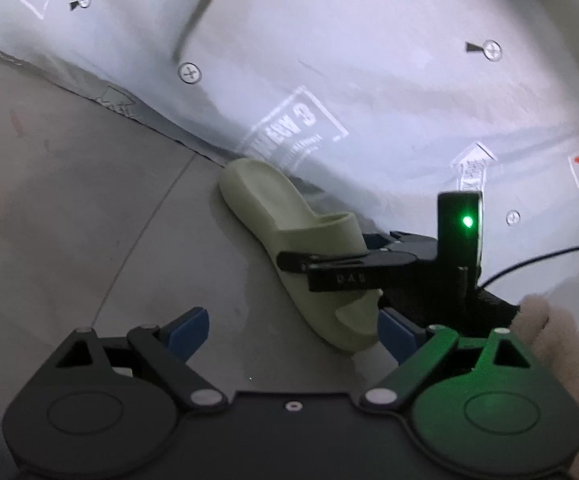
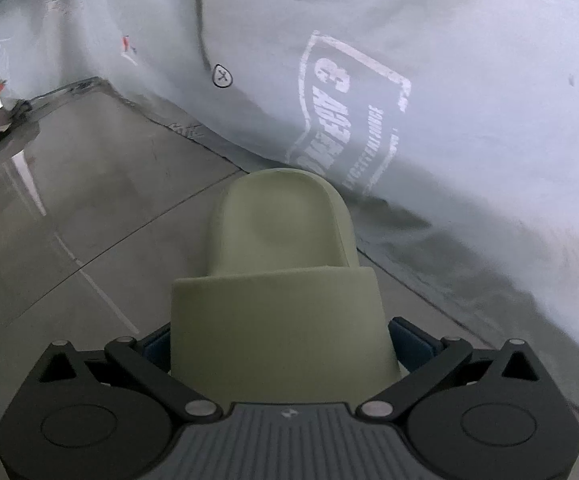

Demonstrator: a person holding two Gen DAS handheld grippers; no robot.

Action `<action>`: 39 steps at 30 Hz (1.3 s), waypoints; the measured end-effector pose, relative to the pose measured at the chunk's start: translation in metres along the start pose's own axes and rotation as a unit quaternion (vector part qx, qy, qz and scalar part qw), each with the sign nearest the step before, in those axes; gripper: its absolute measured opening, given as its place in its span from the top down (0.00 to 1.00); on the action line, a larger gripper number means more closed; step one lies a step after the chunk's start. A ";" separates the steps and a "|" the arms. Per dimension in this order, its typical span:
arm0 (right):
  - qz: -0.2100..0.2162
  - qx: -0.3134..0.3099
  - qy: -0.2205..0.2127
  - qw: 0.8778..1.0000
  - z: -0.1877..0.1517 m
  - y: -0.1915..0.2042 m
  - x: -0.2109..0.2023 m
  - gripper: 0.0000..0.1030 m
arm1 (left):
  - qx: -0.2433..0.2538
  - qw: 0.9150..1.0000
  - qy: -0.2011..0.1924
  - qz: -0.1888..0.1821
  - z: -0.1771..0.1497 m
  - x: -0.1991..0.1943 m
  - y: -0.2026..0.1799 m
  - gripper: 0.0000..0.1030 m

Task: Organize scattered shoes
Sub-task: 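Grasp the other olive slide by the wall with the right tool, then carry the olive slide with the right tool and set it beside its mate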

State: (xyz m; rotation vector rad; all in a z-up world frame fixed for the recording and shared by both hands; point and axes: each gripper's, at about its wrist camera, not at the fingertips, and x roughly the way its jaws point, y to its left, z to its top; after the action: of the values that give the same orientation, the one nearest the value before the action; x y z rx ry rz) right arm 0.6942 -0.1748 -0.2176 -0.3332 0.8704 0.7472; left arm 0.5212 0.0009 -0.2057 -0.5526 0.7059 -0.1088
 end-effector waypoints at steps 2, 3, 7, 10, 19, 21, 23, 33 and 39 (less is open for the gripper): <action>-0.023 0.026 0.010 0.999 -0.008 0.000 -0.009 0.01 | 0.001 1.000 -0.004 -0.008 0.000 -0.007 -0.006 0.11; -0.031 0.036 0.015 0.999 -0.012 -0.001 -0.013 0.01 | 0.002 1.000 -0.009 -0.014 0.000 -0.014 -0.010 0.11; -0.075 0.095 0.033 0.992 -0.043 -0.013 -0.044 0.01 | 0.011 0.999 -0.020 -0.022 -0.002 -0.034 -0.019 0.11; -0.107 0.144 0.045 0.983 -0.086 -0.025 -0.088 0.01 | 0.023 0.999 -0.023 -0.024 -0.011 -0.059 -0.030 0.11; -0.166 0.241 0.065 0.954 -0.232 0.003 -0.217 0.01 | 0.033 0.999 -0.018 -0.037 -0.049 -0.113 -0.056 0.11; -0.169 0.246 0.065 0.952 -0.249 0.018 -0.231 0.01 | 0.034 0.998 -0.016 -0.042 -0.058 -0.123 -0.062 0.11; -0.172 0.250 0.064 0.951 -0.265 0.036 -0.242 0.01 | 0.045 0.998 -0.017 -0.049 -0.071 -0.138 -0.070 0.11; -0.167 0.244 0.051 0.954 -0.295 0.117 -0.273 0.01 | 0.086 0.995 -0.005 -0.057 -0.127 -0.190 -0.091 0.11; -0.150 0.246 0.043 0.956 -0.305 0.138 -0.283 0.01 | 0.092 0.994 0.002 -0.051 -0.149 -0.209 -0.092 0.11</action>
State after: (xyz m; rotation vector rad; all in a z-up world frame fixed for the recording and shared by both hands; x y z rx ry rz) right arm 0.3056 -0.3729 -0.1781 -0.0489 1.0285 0.2187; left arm 0.2748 -0.0857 -0.1288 -0.4122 0.6636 -0.2674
